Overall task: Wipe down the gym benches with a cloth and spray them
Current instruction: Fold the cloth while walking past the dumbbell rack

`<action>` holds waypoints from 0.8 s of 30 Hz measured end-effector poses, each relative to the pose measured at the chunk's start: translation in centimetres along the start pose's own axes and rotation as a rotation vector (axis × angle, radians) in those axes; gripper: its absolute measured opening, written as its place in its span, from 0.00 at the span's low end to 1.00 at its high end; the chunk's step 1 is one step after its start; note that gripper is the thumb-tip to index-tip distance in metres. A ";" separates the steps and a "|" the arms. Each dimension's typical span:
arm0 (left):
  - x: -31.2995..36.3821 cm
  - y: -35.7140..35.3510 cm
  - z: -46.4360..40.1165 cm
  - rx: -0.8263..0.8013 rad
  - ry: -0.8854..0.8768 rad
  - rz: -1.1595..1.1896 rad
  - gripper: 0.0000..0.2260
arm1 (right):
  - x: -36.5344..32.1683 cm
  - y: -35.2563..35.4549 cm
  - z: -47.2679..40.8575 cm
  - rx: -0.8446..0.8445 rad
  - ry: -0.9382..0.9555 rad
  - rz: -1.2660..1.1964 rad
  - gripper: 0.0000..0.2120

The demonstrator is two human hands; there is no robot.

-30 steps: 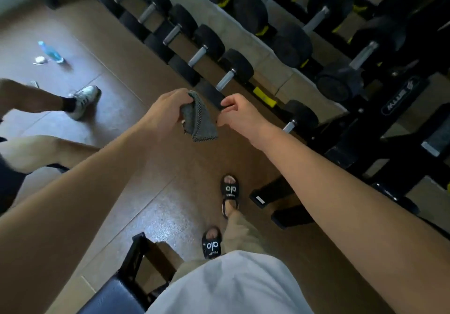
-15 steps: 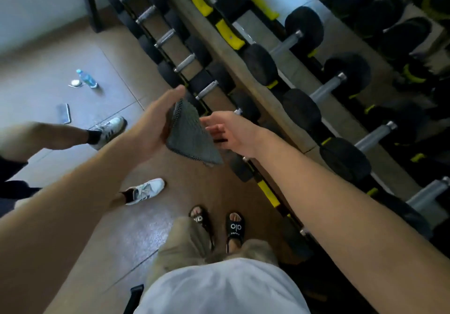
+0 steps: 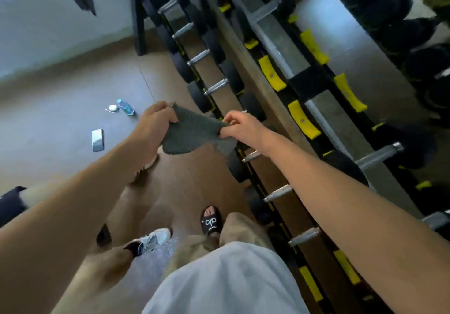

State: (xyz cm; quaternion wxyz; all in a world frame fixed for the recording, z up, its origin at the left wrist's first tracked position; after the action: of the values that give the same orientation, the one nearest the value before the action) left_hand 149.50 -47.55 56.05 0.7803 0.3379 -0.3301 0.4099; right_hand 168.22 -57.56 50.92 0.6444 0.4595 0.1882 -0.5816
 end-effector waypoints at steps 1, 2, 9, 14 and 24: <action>0.9 1.1 -1.8 0.034 -0.001 -0.023 0.07 | -1.5 0.4 -1.9 -0.001 0.015 0.024 0.06; 1.6 2.1 -3.6 0.065 -0.001 -0.045 0.07 | -2.9 0.6 -3.8 -0.006 0.033 0.059 0.06; 6.9 6.9 -15.4 0.290 -0.052 -0.093 0.07 | -11.3 1.5 -17.8 -0.121 0.194 0.412 0.05; 9.6 11.6 -20.9 0.414 -0.034 -0.112 0.07 | -16.7 -0.3 -26.2 -0.129 0.149 0.222 0.07; 13.1 19.8 -31.4 0.299 -0.100 -0.060 0.05 | -31.5 -12.5 -38.9 -0.356 -0.231 -0.256 0.12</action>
State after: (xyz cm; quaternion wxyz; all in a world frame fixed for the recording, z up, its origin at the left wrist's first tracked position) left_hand 145.77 -8.41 54.04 0.7159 0.4799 -0.2936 0.4136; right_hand 160.09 -6.58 50.99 0.6535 0.2418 0.2694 -0.6647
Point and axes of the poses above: each hand's wrist, its own z-axis away from the middle knuckle, its own y-axis out of the back of the hand, x = y × z, the point moved 4 cm from there along -z, towards the middle knuckle, and after that the axes turned 5 degrees about x, right-handed, at the moved point
